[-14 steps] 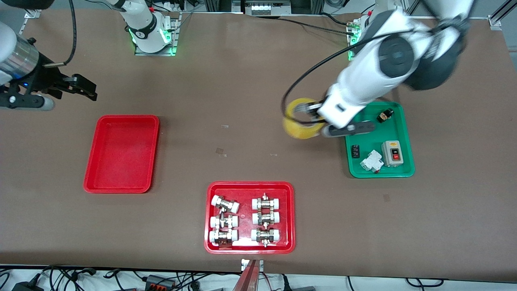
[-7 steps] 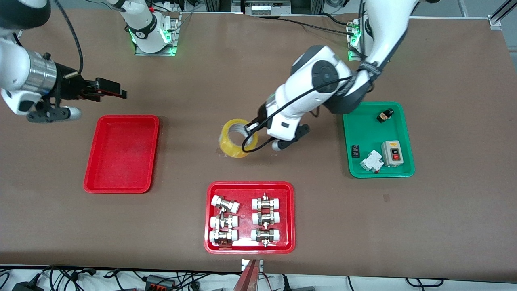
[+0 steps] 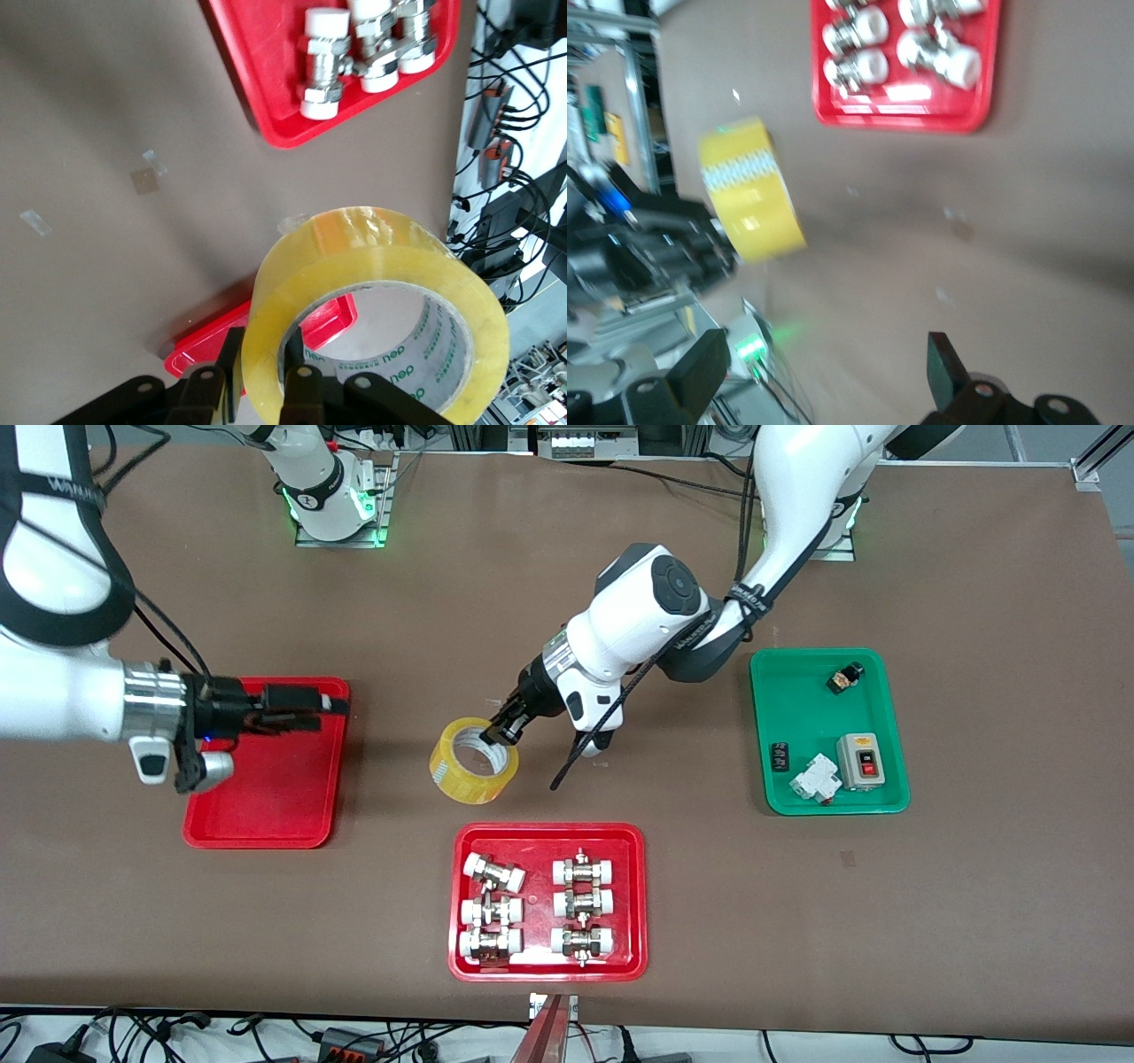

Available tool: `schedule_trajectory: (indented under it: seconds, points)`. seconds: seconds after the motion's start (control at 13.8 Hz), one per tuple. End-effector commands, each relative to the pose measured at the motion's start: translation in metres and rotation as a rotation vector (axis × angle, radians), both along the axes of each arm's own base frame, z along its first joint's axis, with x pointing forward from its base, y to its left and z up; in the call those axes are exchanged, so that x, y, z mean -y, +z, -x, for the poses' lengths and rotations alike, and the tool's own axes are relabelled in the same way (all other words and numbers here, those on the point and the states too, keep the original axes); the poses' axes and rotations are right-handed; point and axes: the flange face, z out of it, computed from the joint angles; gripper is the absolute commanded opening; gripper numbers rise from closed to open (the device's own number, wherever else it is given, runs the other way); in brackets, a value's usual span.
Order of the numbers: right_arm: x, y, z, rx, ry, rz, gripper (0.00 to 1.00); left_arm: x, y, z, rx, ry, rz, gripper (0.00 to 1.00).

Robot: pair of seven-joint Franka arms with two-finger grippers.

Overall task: Left arm passes tape to right arm into tray
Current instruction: 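Reach the right gripper to the tape while the left gripper holds it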

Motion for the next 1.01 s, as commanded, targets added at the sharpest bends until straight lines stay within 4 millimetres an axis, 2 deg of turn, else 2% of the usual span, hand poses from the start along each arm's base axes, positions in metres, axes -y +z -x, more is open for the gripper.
schedule_trajectory:
  seconds: [0.0, 0.29, 0.51, 0.72, 0.8, 0.94]
  points:
    - [-0.034, 0.001, -0.017, 0.102, -0.014, -0.054, 1.00, 0.009, 0.004, -0.003, -0.004, 0.030, 0.040, 0.01]
    - [-0.071, -0.035, -0.026, 0.170, -0.009, -0.061, 1.00, 0.017, -0.003, 0.001, 0.001, 0.065, 0.073, 0.02]
    - [-0.106, -0.045, -0.023, 0.194, -0.016, -0.058, 1.00, 0.017, -0.005, 0.001, 0.004, 0.062, 0.067, 0.02]
    - [-0.121, -0.057, -0.023, 0.206, -0.024, -0.044, 1.00, 0.017, -0.004, 0.001, 0.007, 0.060, 0.067, 0.03]
    - [-0.121, -0.057, -0.023, 0.209, -0.022, -0.041, 0.96, 0.017, -0.004, 0.001, 0.007, 0.060, 0.067, 0.02]
    - [-0.119, -0.054, -0.023, 0.216, -0.019, -0.035, 0.68, 0.017, -0.004, 0.001, 0.013, 0.055, 0.065, 0.02]
